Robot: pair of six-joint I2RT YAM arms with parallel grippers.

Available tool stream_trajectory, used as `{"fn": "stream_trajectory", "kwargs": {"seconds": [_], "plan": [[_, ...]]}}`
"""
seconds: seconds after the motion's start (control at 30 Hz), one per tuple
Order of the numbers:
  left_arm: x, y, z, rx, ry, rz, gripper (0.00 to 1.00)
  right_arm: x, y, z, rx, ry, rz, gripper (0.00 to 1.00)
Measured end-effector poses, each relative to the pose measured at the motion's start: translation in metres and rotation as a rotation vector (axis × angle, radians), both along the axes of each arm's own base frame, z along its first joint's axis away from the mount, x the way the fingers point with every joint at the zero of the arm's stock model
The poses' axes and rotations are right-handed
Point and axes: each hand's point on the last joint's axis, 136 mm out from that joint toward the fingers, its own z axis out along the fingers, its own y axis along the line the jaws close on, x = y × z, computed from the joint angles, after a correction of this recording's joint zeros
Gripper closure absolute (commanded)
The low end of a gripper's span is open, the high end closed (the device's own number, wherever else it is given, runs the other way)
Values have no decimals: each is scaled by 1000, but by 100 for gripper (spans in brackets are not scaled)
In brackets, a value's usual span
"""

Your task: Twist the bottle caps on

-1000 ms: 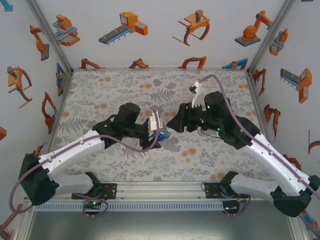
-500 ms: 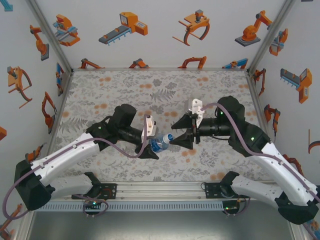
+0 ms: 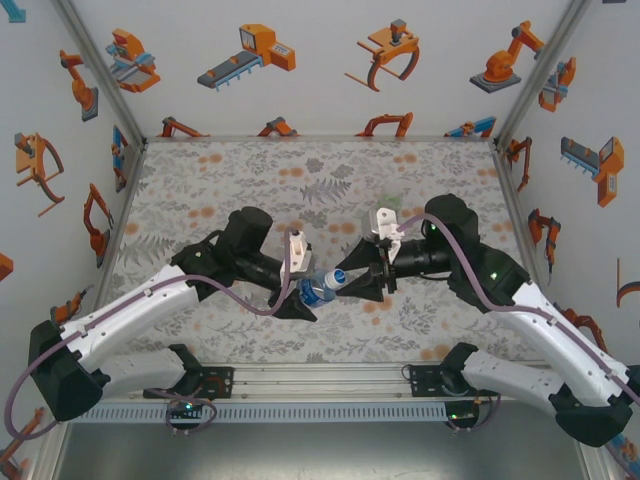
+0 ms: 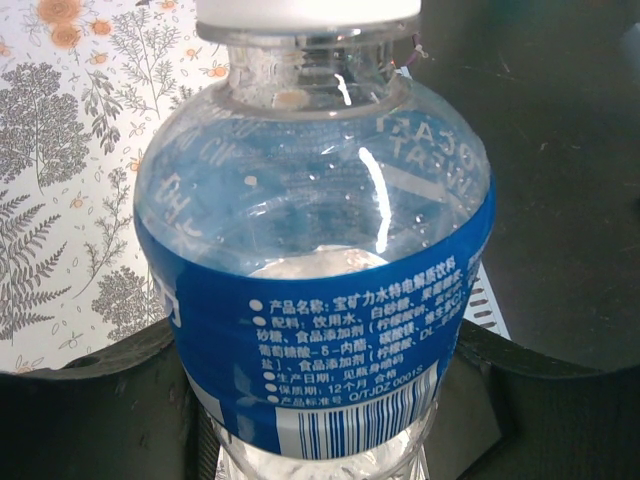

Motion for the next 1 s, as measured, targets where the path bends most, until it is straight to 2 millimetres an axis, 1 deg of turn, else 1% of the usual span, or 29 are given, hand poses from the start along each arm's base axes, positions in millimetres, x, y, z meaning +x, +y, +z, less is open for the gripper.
{"fn": "stream_trajectory", "kwargs": {"seconds": [0.07,0.1,0.2,0.37,0.5,0.67,0.77,0.9,1.0], "plan": [[0,0,0,-1,0,-1,100,0,0,0,1,-2,-1,60],[0,0,1,-1,-1,-2,100,1,0,0,3,-4,-1,63],[-1,-1,1,-3,3,-9,100,3,1,1,7,-19,-8,80],[1,-1,-1,4,0,1,100,8,1,-1,0,1,-42,100],[12,-2,-7,36,-29,59,100,22,3,-7,-9,90,-142,100],[32,-1,-17,83,-77,165,100,51,-1,-21,-19,302,-358,100],[46,-4,-21,100,-95,225,100,72,-7,-30,-16,484,-533,100],[61,-8,-33,137,-93,279,100,97,-18,-51,-29,758,-771,100],[67,-10,-41,161,-90,301,100,107,-24,-64,-30,908,-886,100]]}}
